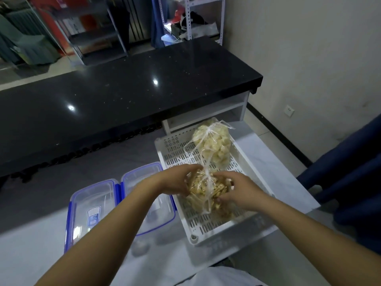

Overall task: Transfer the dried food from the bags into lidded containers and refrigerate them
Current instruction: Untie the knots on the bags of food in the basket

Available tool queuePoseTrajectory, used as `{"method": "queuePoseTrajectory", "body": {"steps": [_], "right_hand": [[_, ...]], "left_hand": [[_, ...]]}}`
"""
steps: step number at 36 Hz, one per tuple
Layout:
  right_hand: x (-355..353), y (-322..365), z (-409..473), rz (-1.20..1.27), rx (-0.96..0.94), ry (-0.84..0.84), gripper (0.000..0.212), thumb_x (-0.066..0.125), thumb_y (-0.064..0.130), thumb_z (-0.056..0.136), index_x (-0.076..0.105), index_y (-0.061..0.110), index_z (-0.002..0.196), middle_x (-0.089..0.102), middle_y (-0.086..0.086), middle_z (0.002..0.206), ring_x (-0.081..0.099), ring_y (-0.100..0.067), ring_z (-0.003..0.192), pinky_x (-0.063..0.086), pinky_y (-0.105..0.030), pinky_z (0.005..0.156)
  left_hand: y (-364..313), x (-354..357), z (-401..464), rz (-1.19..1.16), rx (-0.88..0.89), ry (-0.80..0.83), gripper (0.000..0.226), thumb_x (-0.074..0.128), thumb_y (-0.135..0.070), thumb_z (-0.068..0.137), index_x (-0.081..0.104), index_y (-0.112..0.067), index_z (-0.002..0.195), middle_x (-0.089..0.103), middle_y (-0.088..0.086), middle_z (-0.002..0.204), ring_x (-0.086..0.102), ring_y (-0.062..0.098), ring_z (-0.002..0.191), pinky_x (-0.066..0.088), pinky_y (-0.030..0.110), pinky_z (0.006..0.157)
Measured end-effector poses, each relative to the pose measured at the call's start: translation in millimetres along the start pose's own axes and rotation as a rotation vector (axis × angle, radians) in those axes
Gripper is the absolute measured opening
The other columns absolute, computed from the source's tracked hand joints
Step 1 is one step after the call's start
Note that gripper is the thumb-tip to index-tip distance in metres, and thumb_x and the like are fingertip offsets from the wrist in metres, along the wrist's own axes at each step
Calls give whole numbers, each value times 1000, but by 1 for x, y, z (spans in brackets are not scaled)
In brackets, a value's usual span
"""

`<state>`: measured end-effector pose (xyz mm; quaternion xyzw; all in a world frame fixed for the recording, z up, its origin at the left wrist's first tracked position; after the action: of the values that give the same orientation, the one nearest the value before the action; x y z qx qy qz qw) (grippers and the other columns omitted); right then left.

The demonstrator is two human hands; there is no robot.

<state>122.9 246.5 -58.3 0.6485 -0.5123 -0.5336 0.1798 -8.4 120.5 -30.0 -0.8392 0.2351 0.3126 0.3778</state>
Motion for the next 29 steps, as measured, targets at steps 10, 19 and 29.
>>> {"method": "queuePoseTrajectory", "body": {"steps": [10, 19, 29], "right_hand": [[-33, -4, 3, 1, -28, 93, 49, 64, -1, 83, 72, 39, 111, 58, 7, 132, 58, -16, 117, 58, -34, 89], [-22, -20, -13, 45, -141, 69, 30, 71, 33, 89, 68, 46, 116, 52, 36, 123, 51, 16, 111, 45, -11, 91], [-44, 2, -8, -55, -173, 21, 26, 68, 37, 91, 71, 37, 117, 58, 12, 139, 49, -8, 129, 40, -35, 109]], "left_hand": [[-12, 52, -29, -217, -74, -326, 78, 83, -24, 73, 48, -30, 143, 55, -1, 132, 63, 21, 111, 52, 34, 95], [-11, 81, -43, -402, -83, -378, 80, 80, -22, 79, 42, -36, 148, 47, -5, 140, 55, 16, 120, 53, 41, 99], [-14, 43, -51, -324, -120, -552, 52, 71, -40, 89, 54, -40, 137, 54, -13, 140, 55, 8, 119, 49, 35, 102]]}}
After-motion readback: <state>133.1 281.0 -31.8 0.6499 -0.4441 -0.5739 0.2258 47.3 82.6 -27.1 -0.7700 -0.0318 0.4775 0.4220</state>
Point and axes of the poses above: each hand's wrist, its own z-axis towards the middle knuckle, its own x-axis out of the palm, y = z × x, the point moved 7 cm from there along z, towards the middle knuckle
